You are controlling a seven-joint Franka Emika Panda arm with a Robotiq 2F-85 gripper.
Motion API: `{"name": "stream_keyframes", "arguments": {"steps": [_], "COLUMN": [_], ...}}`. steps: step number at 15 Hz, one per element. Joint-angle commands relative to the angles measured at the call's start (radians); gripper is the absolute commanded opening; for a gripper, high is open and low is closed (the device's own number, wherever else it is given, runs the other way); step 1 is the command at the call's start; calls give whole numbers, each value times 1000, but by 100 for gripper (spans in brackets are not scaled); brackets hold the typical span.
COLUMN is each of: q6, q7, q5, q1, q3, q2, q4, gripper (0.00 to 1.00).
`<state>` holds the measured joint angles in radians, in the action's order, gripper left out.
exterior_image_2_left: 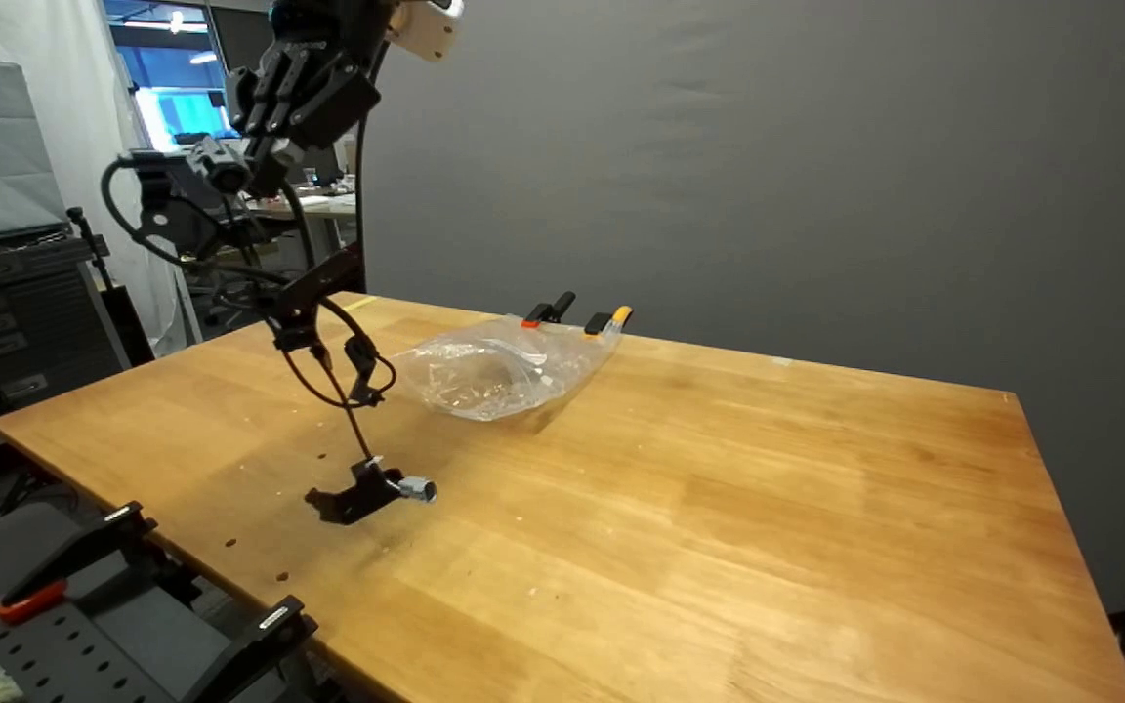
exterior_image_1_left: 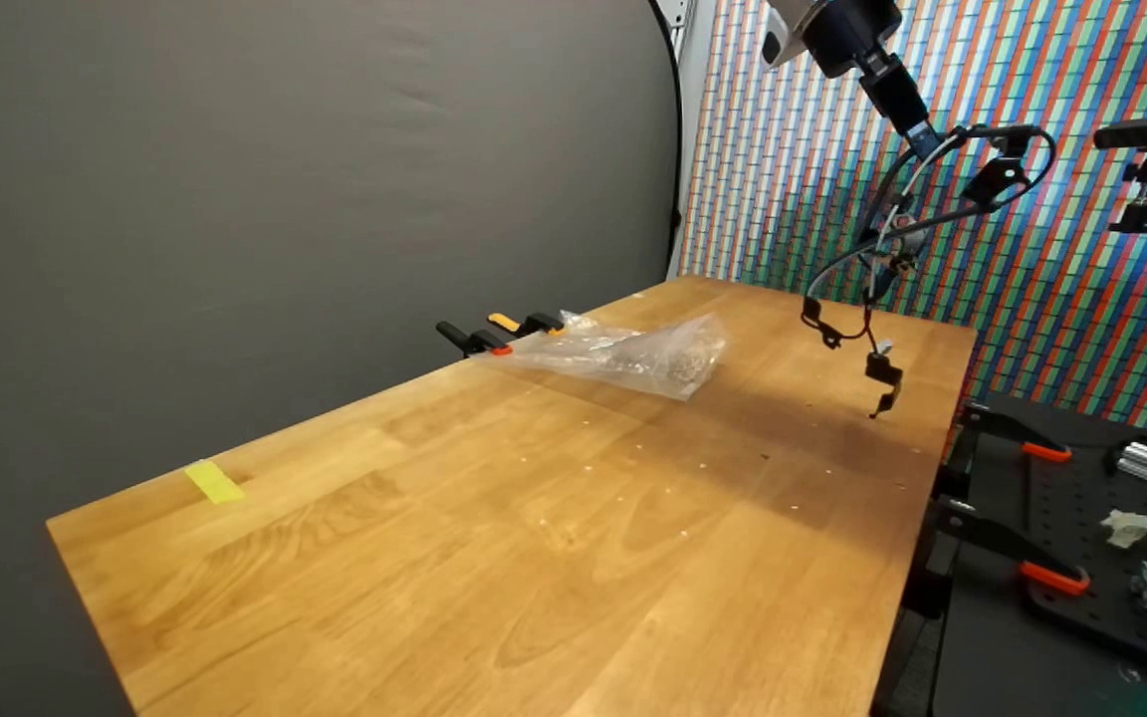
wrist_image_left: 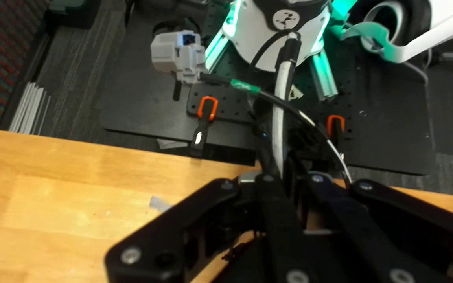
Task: Take the object from the plastic and put it on the table
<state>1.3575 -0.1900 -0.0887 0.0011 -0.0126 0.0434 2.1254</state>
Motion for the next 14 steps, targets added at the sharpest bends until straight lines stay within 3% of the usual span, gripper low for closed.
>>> {"name": "stream_keyframes", "arguments": {"steps": [1,8,11,14], "q6": [-128,-231,-134,82], "q7": [-31,-69,-95,-130], "q5": [103,284,363,376], "q1": [9,7,9,23], "q3": [14,48,61,80], "q2": [-101,-255,-307,-330], "q4": [-100,-201,-226,-221], "gripper": [3,3,3,3]}}
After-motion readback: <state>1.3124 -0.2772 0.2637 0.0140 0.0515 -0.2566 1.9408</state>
